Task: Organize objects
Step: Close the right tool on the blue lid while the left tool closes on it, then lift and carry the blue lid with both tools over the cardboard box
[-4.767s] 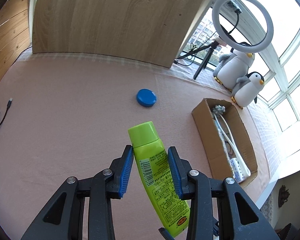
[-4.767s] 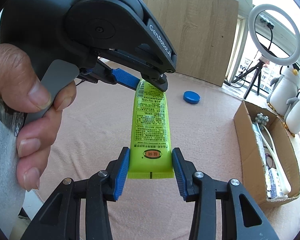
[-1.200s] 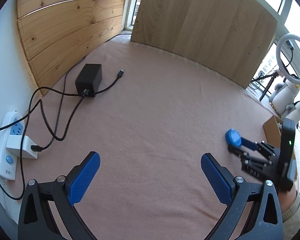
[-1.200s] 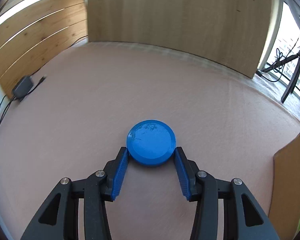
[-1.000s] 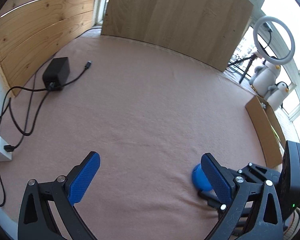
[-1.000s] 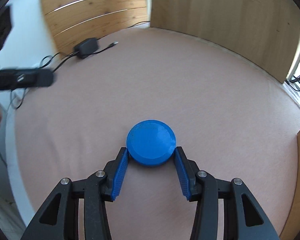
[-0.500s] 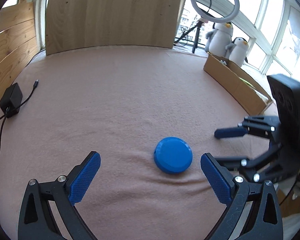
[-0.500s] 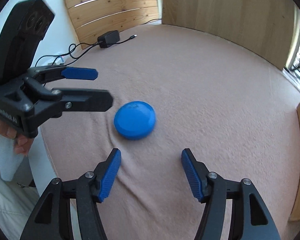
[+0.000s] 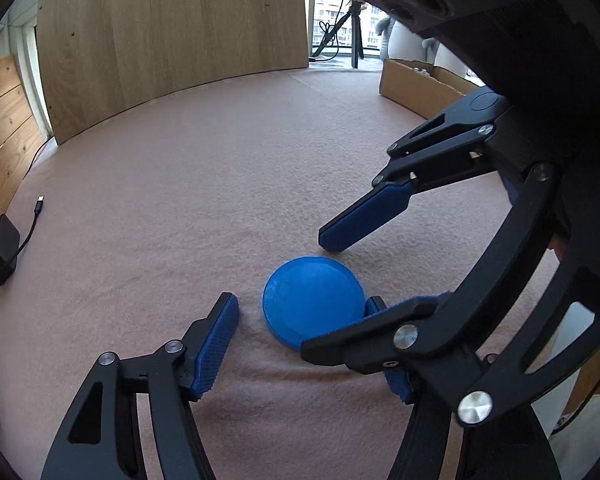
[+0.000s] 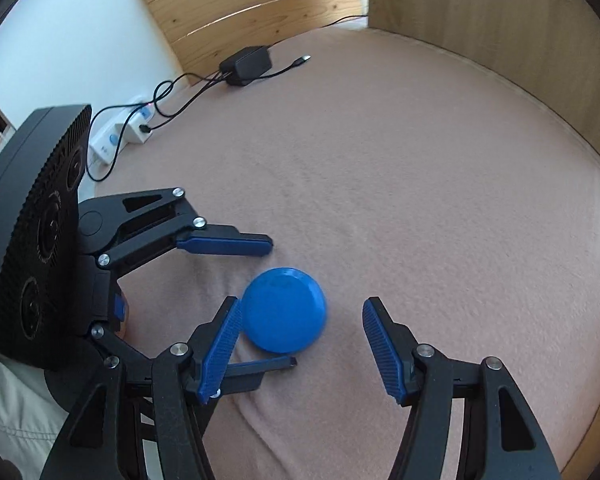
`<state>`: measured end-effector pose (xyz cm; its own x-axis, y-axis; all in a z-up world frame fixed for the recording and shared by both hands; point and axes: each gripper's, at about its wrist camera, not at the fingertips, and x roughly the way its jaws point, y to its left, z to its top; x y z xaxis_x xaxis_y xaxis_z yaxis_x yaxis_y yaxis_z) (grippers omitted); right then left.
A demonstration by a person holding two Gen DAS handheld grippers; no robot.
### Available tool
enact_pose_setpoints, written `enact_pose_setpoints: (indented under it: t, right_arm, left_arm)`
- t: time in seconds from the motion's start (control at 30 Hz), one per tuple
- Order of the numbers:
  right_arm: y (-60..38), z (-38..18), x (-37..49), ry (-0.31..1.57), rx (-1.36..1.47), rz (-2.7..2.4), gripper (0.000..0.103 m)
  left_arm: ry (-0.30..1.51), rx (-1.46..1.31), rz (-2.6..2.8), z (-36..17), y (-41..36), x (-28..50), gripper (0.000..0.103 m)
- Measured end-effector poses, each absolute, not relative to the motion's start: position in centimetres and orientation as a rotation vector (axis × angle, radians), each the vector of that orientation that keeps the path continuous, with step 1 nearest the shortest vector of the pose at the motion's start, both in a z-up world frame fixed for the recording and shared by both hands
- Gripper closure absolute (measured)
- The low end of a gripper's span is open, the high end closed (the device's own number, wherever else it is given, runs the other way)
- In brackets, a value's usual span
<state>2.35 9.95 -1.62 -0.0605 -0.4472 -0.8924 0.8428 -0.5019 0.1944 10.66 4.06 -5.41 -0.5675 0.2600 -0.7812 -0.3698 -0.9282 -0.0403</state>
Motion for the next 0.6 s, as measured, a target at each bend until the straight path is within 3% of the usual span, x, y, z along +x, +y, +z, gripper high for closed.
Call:
enact_pose_setpoints:
  t: [0.17, 0.27, 0.6]
  right_arm:
    - [8.8, -2.4, 2.4, 0.558, 1.255, -1.690, 0.046]
    - [8.7, -2.3, 2.5, 0.555, 1.254, -1.666, 0.056]
    - [9.0, -1.5, 2.4, 0.539, 1.255, -1.675, 0.057]
  left_arm:
    - [0.182, -1.197, 2.484, -5.3, 4.2, 10.5, 0.049]
    - [0.178, -1.197, 2.482, -5.3, 4.0, 10.4, 0.049]
    - [0.199, -1.185, 2.485, -4.1, 4.0, 10.1, 0.049]
